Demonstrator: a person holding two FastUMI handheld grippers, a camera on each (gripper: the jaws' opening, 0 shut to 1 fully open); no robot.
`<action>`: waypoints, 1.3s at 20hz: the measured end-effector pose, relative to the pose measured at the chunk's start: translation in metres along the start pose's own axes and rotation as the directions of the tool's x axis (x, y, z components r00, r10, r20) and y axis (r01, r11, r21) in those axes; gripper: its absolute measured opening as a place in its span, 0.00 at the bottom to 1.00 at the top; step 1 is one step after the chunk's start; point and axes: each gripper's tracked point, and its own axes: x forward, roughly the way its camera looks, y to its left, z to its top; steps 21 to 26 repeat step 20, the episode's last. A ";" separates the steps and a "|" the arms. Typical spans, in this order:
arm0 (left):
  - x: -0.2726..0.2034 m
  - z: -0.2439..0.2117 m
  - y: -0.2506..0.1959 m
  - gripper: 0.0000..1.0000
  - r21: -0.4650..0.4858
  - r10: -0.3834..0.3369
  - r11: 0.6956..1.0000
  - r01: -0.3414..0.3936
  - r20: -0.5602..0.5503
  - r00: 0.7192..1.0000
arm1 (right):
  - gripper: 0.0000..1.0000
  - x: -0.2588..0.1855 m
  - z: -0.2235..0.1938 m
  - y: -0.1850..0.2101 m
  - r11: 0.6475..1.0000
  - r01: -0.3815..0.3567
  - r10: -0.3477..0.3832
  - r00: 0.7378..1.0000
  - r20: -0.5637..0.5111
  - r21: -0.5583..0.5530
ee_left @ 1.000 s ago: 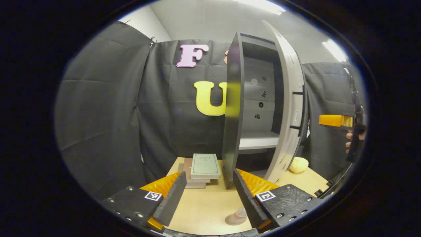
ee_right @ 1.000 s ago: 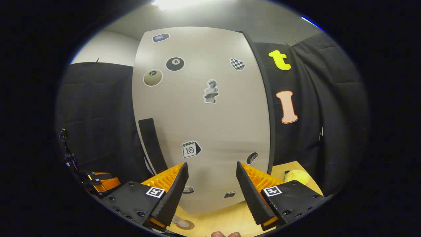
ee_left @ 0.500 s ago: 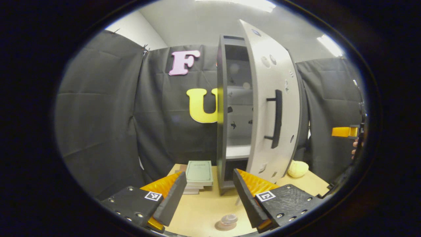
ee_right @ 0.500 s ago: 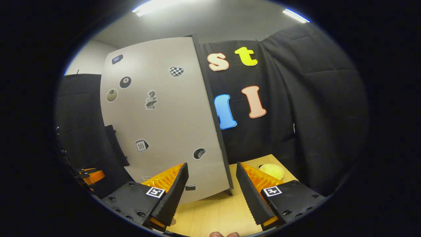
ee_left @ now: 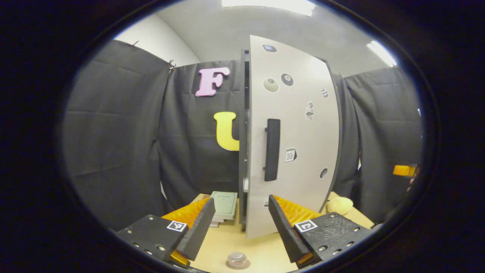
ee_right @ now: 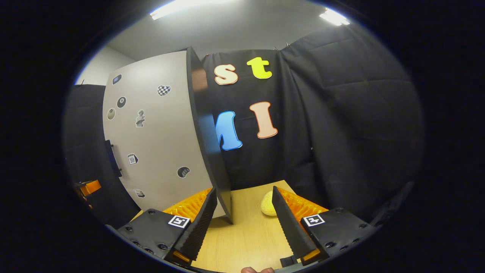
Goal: Open the cabinet door with the right hand, grasp the bottle in the cabinet with the left hand and place it on the coaster, then close the cabinet door with the right hand.
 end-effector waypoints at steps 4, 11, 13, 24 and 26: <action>-0.020 -0.010 -0.023 0.84 -0.084 0.048 0.995 -0.046 0.012 0.999 | 0.93 -0.007 -0.008 -0.016 0.999 -0.005 0.004 1.000 -0.020 -0.032; -0.036 -0.004 -0.044 0.84 -0.083 0.073 0.994 -0.069 0.051 0.996 | 0.93 -0.014 -0.013 -0.019 1.000 -0.023 0.022 1.000 -0.022 -0.017; -0.038 0.005 -0.047 0.84 -0.073 0.063 0.996 -0.057 0.076 0.995 | 0.93 -0.012 -0.010 -0.017 0.999 -0.028 0.028 1.000 -0.003 -0.024; -0.033 0.024 -0.043 0.87 -0.051 0.053 0.998 -0.046 0.145 0.988 | 0.93 -0.008 -0.002 -0.004 0.985 -0.126 0.130 0.991 0.032 -0.117; -0.033 0.024 -0.043 0.87 -0.051 0.053 0.998 -0.046 0.145 0.988 | 0.93 -0.008 -0.002 -0.004 0.985 -0.126 0.130 0.991 0.032 -0.117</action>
